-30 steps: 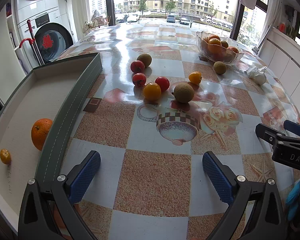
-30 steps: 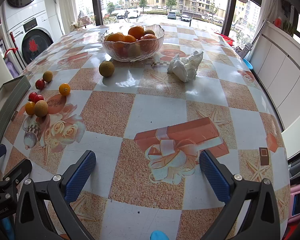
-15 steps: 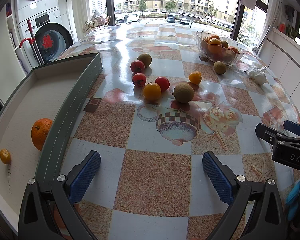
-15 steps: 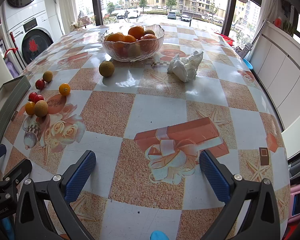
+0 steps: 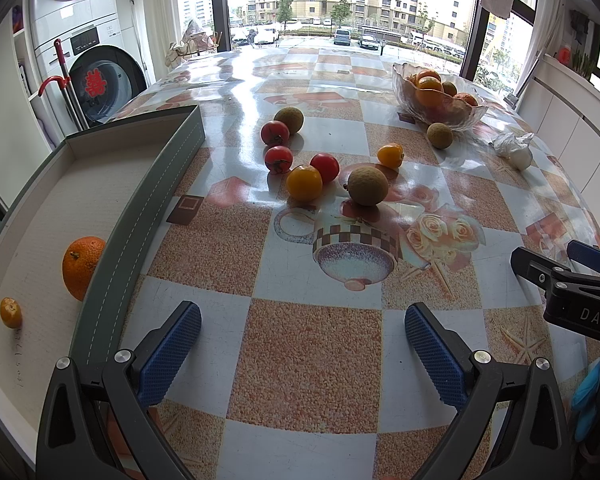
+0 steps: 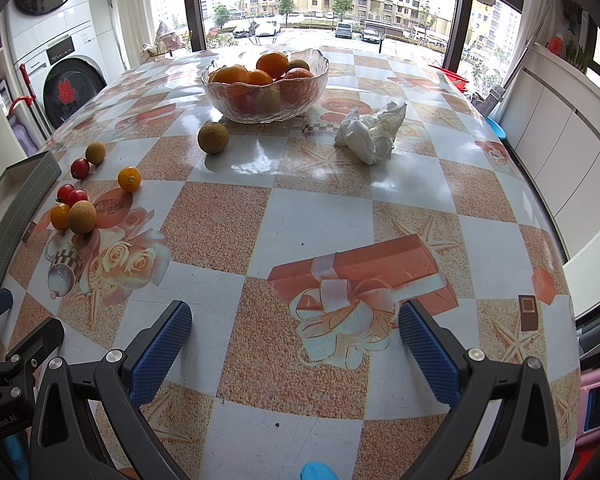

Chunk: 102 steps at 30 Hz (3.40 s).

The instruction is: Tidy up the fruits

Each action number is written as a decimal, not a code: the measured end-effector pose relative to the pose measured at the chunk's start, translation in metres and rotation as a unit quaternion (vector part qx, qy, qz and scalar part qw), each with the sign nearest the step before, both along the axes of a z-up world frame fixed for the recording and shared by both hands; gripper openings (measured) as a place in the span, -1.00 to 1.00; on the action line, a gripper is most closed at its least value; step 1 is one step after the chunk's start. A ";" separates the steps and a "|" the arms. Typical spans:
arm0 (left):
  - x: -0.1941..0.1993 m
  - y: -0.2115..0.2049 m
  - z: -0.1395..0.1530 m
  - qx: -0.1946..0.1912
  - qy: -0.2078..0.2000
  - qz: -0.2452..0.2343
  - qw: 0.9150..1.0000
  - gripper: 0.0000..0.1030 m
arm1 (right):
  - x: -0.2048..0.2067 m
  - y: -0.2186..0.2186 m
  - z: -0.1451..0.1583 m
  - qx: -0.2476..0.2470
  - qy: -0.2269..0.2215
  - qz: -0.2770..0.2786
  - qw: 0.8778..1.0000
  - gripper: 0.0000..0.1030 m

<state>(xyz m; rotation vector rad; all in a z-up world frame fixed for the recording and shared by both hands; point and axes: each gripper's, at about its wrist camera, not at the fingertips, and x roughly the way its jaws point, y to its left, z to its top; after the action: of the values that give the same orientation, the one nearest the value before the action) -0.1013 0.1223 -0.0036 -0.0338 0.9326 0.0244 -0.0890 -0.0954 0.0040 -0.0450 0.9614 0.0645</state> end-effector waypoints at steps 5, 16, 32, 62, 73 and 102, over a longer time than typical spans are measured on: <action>0.001 0.000 0.000 0.000 0.000 0.000 1.000 0.99 | 0.000 0.000 0.000 0.000 0.000 0.000 1.000 1.00; 0.000 0.000 0.000 -0.001 0.000 0.000 1.000 0.99 | 0.000 0.000 0.000 0.000 0.000 0.000 1.000 1.00; 0.043 0.017 0.019 -0.056 0.006 0.014 0.998 0.97 | 0.090 0.045 0.017 0.056 0.027 0.029 0.998 0.96; 0.035 0.028 0.050 -0.052 -0.032 -0.006 0.998 -0.54 | 0.049 0.033 0.031 0.143 0.046 0.090 0.984 -0.46; -0.010 0.097 0.074 -0.028 -0.063 0.042 0.997 -0.54 | 0.018 0.101 0.051 0.136 0.046 0.155 0.977 -0.46; -0.048 0.150 0.049 0.005 -0.072 0.096 0.993 0.91 | -0.005 0.237 0.067 0.103 0.032 0.221 0.969 0.67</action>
<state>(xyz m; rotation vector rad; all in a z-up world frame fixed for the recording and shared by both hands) -0.1490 0.2723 0.0453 -0.1139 0.7825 0.2034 -0.0936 0.1415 0.0706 -0.0645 0.9910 0.5801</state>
